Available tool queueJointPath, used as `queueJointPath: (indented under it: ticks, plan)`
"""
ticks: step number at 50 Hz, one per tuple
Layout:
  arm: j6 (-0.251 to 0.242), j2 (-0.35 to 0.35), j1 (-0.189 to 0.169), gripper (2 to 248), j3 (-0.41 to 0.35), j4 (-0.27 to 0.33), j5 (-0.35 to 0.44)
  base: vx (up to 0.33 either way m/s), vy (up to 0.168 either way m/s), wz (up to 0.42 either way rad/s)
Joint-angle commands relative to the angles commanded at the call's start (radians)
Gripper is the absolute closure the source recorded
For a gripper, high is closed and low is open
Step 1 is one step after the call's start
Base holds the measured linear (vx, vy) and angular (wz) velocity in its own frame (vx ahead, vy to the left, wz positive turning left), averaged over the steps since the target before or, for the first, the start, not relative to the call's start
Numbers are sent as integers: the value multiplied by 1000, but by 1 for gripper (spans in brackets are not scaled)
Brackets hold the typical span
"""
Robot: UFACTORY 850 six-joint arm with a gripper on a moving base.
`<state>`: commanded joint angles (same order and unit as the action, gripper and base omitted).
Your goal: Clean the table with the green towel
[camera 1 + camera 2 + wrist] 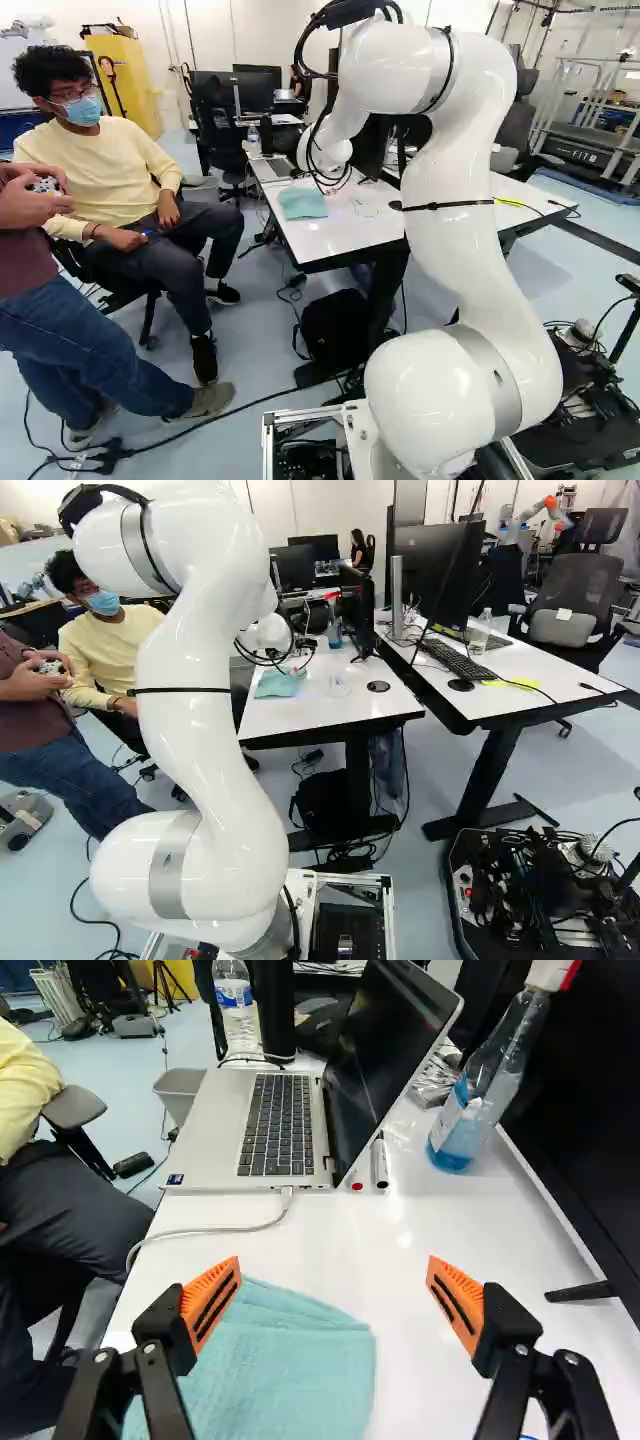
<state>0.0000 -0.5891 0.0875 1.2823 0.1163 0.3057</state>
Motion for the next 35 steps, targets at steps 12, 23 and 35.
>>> queueJointPath:
  ticks: [12,23,35]
  plan:
    - [0,27,9,3,-37,0,-3,0,0,0]
    - [0,72,20,3,-96,17,18,0,0,0]
    - [0,124,28,3,-164,99,118,0,0,0]
